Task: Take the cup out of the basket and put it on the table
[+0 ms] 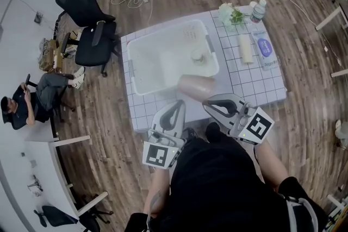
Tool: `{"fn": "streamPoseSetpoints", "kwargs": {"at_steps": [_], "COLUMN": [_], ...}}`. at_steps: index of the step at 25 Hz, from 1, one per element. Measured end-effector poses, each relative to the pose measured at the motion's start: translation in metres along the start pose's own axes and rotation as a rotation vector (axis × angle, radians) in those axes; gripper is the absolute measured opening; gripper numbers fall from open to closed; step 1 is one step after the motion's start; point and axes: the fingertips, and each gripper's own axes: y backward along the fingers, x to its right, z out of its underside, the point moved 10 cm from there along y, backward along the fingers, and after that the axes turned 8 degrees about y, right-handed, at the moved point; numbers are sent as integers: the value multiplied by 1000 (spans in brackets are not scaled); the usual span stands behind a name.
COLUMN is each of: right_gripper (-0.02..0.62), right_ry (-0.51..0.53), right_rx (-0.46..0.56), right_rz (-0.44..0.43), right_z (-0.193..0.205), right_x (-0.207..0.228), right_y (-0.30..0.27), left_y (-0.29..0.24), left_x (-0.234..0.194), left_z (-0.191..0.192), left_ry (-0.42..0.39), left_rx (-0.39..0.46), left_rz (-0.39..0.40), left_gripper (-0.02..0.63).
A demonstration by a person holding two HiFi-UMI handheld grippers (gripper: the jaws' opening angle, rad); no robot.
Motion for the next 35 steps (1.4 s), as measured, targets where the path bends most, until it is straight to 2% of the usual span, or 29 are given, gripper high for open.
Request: {"fn": "streamPoseSetpoints", "kwargs": {"at_steps": [4, 14, 19, 26, 35], "right_gripper": [28, 28, 28, 28, 28], "right_ry": [14, 34, 42, 43, 54], "right_rx": [-43, -67, -66, -141, -241], "right_rz": [17, 83, 147, 235, 250], "right_z": [1, 0, -1, 10, 29], "right_x": [-10, -53, -75, -104, -101], "right_y": [-2, -18, -21, -8, 1], "left_y": [7, 53, 73, 95, 97], "left_x": [-6, -20, -23, -26, -16], "left_z": [-8, -5, 0, 10, 16], "left_ry": [-12, -1, 25, 25, 34], "left_rx": [19, 32, 26, 1, -4], "left_rz": [19, 57, 90, 160, 157], "left_gripper": [9, 9, 9, 9, 9]}}
